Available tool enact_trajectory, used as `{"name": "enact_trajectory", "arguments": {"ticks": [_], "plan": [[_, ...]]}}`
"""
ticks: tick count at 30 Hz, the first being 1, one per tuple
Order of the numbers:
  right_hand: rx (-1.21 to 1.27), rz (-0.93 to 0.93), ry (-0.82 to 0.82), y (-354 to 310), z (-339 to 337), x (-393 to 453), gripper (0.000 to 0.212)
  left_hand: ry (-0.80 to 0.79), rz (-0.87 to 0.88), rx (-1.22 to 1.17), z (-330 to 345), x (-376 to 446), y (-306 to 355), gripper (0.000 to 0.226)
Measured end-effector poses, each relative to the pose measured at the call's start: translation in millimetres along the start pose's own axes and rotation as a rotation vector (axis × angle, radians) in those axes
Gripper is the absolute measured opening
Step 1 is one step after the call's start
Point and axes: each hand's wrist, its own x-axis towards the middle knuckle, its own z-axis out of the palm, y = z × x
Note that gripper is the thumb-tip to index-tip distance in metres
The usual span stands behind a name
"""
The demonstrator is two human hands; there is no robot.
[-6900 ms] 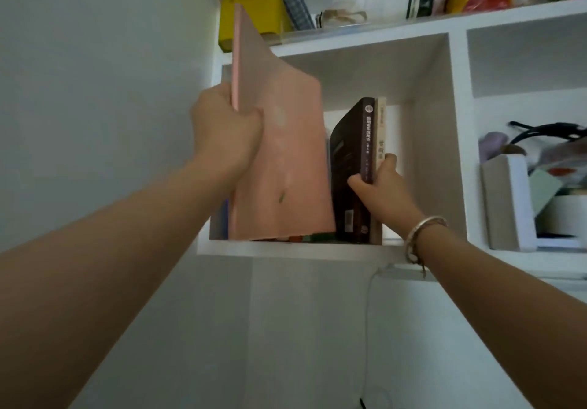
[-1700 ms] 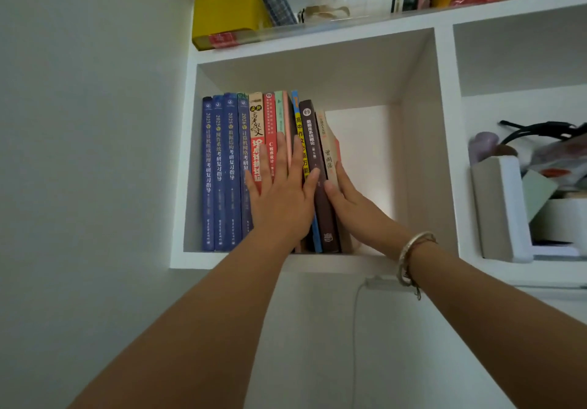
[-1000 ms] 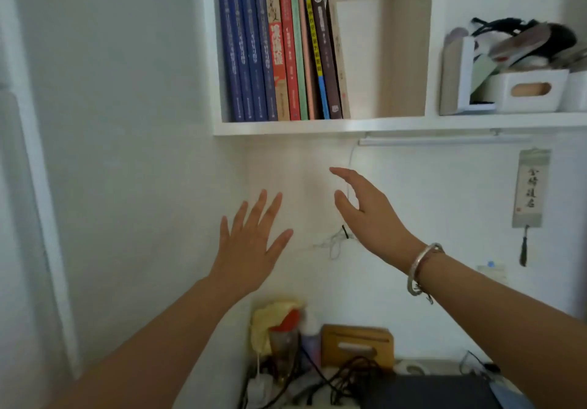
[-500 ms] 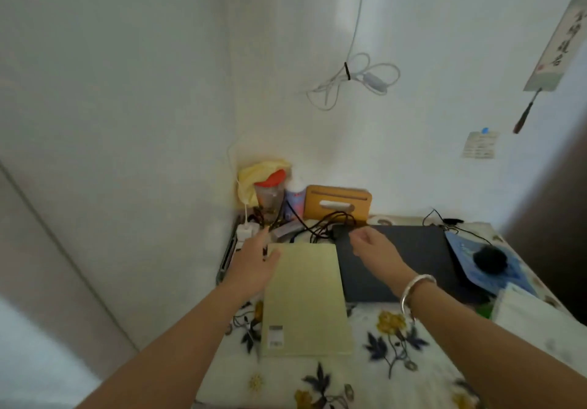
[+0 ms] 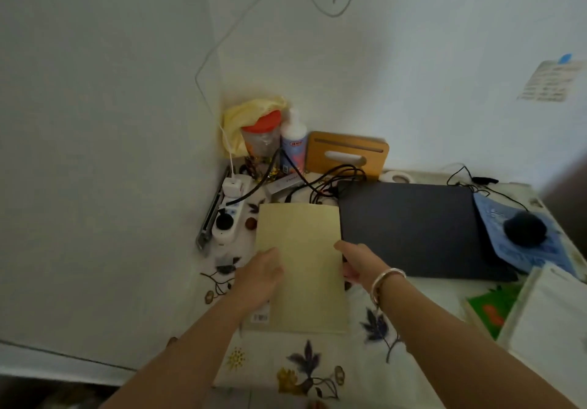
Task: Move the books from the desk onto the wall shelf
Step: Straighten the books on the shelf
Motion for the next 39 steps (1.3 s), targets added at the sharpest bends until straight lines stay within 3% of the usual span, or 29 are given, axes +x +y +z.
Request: {"name": "enact_trajectory", "arguments": {"ticks": [3,9,14,19,21,25,28,33,39], "plan": [[0.007,-0.011,-0.043,-2,0,-2,0.024,-0.026,-0.024,-0.008,-1,-1,-2,0.053],[-0.136,-0.255,-0.057,-18,11,-25,0.035,-0.077,-0.034,0.004,-3,-10,11,0.065],[-0.229,-0.441,-0.112,-46,26,-70,0.039,-0.118,0.076,-0.067,-23,-34,42,0.082],[-0.188,-0.678,0.064,-70,42,-123,0.045,-0.062,0.186,0.005,-60,-71,79,0.063],[-0.152,-0.769,0.121,-82,42,-151,0.048,0.000,0.277,0.058,-76,-89,98,0.049],[-0.032,-0.930,0.228,-119,39,-217,0.042,0.312,0.546,0.182,-108,-136,146,0.025],[-0.082,-1.118,0.340,-151,31,-272,0.048,0.502,0.677,0.307,-140,-175,183,0.022],[-0.059,-1.425,0.294,-216,5,-363,0.056,0.636,0.850,0.105,-203,-228,244,0.029],[0.015,-1.691,0.664,-303,-56,-429,0.032,0.772,1.054,-0.205,-263,-277,314,0.029]]}}
